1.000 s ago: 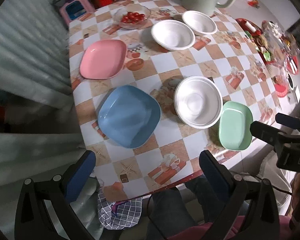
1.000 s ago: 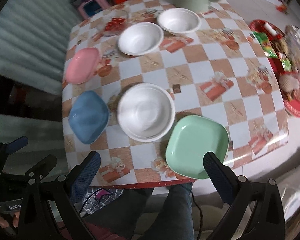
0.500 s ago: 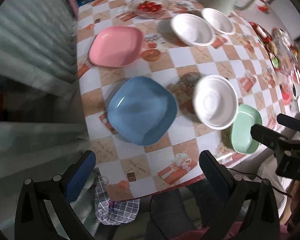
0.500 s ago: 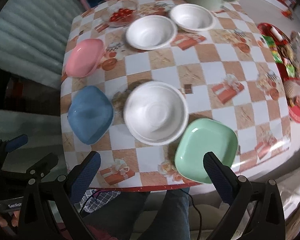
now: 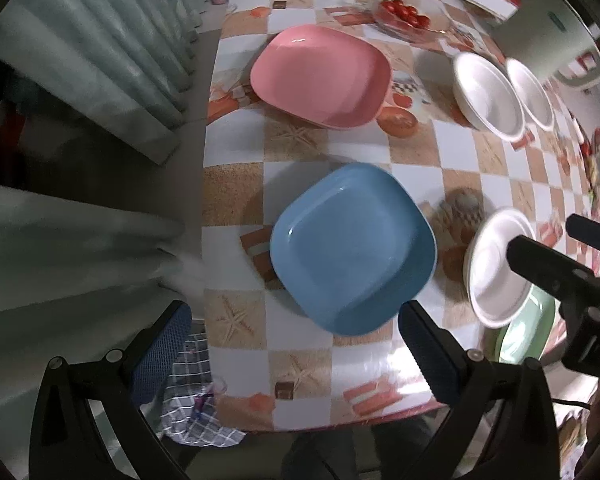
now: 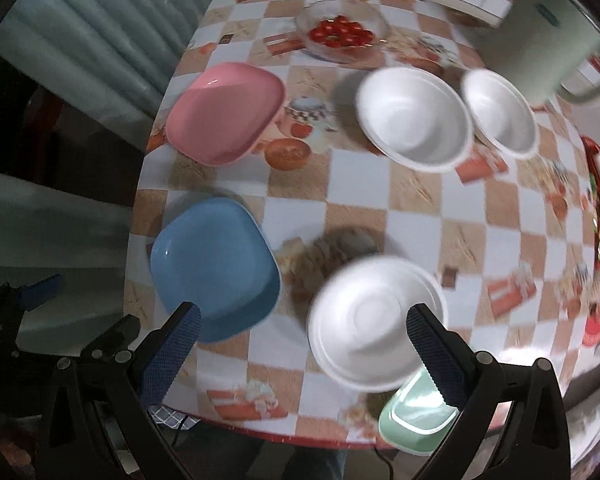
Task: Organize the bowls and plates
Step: 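Grasp the blue square plate rim with the left gripper while the right gripper grasps it too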
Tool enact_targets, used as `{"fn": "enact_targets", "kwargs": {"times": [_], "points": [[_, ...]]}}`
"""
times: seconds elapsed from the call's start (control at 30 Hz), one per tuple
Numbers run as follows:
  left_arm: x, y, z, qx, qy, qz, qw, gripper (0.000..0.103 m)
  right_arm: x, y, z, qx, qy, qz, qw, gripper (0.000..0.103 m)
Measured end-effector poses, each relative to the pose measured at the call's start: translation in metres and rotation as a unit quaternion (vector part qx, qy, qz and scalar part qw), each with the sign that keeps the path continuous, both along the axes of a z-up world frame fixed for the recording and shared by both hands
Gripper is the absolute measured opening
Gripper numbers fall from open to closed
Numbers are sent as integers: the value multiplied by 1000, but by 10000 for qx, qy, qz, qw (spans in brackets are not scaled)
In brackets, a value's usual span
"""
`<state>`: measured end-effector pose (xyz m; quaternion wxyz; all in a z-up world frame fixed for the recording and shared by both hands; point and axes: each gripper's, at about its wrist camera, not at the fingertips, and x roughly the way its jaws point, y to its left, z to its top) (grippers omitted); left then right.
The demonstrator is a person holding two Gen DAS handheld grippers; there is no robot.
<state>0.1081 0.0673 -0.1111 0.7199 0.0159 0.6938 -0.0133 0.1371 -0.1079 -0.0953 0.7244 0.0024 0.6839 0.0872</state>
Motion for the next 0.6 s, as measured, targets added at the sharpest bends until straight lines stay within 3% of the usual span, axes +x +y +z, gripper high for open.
{"fn": "enact_targets", "kwargs": {"times": [0.33,0.6], "points": [[20,16,-54,-165,122,435,9988,99,42,34,-54,-59,141,706,9974,103],[25,20,-81,-173,308,617,9975,99,58,39,-90,-103,391,775,9962,103]]}}
